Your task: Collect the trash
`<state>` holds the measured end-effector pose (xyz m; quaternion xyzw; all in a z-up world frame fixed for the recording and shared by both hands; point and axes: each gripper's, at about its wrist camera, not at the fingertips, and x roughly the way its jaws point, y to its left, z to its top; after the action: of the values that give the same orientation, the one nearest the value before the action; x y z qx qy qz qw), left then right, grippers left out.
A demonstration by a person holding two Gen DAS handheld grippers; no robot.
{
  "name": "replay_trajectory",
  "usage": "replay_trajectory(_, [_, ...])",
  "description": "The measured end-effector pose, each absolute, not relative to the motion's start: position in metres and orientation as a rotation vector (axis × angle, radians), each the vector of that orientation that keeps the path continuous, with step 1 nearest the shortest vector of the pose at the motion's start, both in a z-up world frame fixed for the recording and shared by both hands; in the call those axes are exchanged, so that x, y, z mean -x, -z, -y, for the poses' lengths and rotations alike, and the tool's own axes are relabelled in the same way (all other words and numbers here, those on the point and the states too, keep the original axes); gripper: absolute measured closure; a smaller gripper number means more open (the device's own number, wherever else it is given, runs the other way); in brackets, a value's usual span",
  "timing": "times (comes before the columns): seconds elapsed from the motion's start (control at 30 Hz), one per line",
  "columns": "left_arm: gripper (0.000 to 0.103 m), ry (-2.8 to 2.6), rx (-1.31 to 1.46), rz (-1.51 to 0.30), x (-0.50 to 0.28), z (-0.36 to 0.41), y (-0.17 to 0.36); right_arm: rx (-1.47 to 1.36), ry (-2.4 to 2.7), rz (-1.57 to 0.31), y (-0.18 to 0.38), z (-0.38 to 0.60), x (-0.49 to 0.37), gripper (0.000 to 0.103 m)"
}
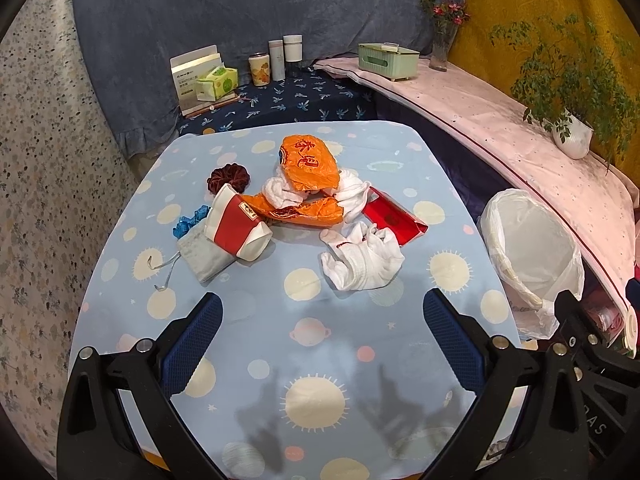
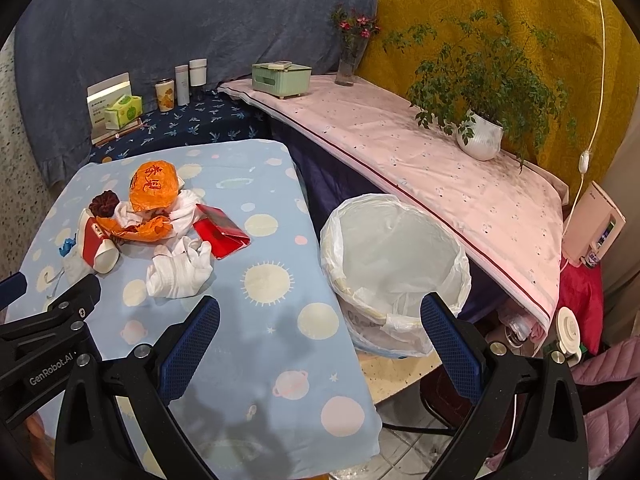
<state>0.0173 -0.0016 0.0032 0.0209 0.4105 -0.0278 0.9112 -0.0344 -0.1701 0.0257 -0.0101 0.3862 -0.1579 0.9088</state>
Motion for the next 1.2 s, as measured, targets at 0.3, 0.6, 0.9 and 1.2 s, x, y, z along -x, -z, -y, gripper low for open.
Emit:
replay_trajectory(0.3, [0.007,0.057,-0.049,-0.837,-0.0187,0.0024,-0.0043,0.021,0.331,-0.798,-0.0267,0.1728,0.0342,0.007])
replay_trajectory(0.6, [0.007,0.066,-0.051,-0.832,-0.0202,0.0032,-0.0046,0.017,0.343,-0.798,-0.0260,0.1765,0.0334,0.007])
replay_trajectory(0.9, [0.007,0.087,-0.062,-0.816,-0.0193,0.0064,-0.0006,0.027,0.366,-0.796,-0.0242,0.1767,0.0326,0.007])
replay_trajectory(1.2, [0.007,0.113,-0.068,-0.813,-0.0207,0.0090,0.0030,0.016,0.384,-0.789,-0.0223,0.1790,0.0319,0.007])
